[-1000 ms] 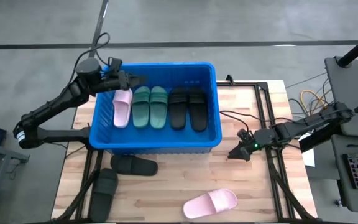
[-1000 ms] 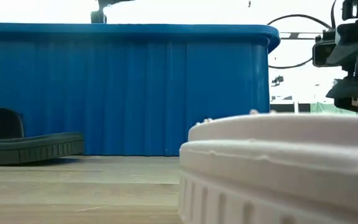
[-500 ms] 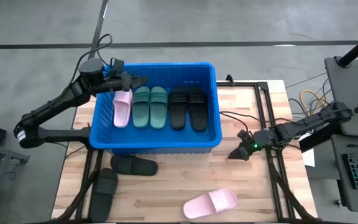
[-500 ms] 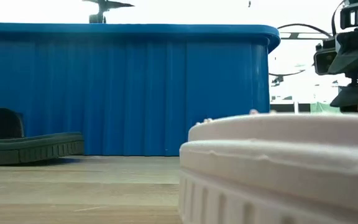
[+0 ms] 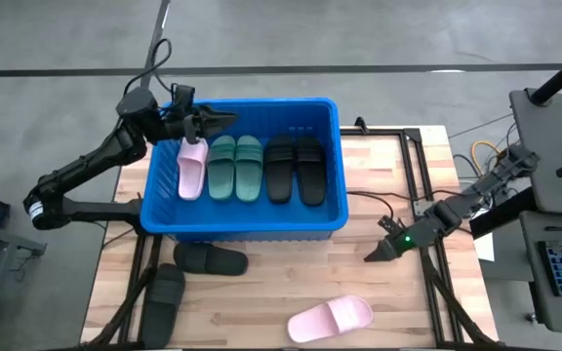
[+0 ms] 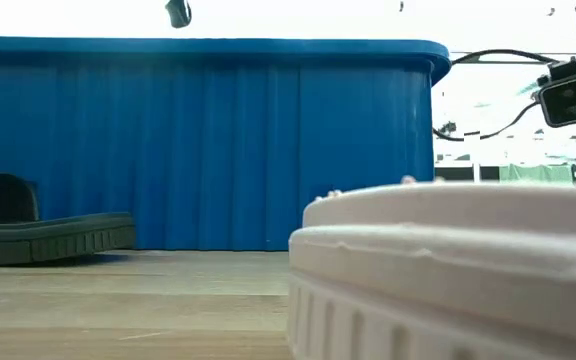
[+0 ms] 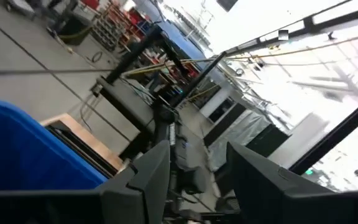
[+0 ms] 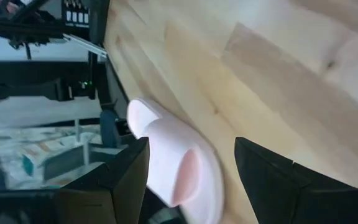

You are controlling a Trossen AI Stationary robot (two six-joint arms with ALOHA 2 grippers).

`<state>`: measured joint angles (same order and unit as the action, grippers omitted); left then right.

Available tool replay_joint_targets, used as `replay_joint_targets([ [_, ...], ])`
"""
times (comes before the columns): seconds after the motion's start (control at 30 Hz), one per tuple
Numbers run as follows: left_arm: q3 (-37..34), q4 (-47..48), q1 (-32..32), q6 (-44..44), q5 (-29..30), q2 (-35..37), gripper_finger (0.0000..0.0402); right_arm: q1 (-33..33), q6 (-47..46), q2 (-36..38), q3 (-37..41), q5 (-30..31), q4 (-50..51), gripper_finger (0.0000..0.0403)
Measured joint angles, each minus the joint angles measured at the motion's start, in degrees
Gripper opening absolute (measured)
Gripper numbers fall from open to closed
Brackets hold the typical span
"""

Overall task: Pick and place slides into bin
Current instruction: Put the pink slide into the blue bin

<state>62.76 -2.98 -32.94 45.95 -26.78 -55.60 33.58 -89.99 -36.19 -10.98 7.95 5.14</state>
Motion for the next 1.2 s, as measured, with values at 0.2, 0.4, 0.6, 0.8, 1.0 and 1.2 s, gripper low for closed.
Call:
replay_joint_targets([
  [0.2,0.0,-4.5,0.0,-4.3,0.2,0.0,0.0145,6.1,-6.4,-4.3,-4.0,5.7,0.3,0.0226],
  [0.4,0.0,-8.9,0.7,-6.1,0.2,-0.7,0.0145,6.9,-7.9,-13.8,-10.3,5.7,0.5,0.0226],
  [0.6,-0.3,-9.0,0.7,-6.2,0.0,-0.7,0.0145,8.1,-9.4,-25.9,-18.1,5.8,0.5,0.0226],
  [0.8,-0.3,-9.0,0.7,-6.2,-0.3,-0.5,0.0145,11.5,-10.5,-37.6,-26.1,5.8,0.1,0.0226],
  [1.0,-0.3,-8.9,0.7,-6.2,-1.2,-0.5,0.0145,15.9,-18.2,-45.3,-29.1,11.9,0.1,0.0226],
  [1.2,-0.3,-8.9,0.7,-5.9,-1.8,-0.5,0.0145,21.2,-27.4,-49.3,-29.8,19.3,0.0,0.0226],
])
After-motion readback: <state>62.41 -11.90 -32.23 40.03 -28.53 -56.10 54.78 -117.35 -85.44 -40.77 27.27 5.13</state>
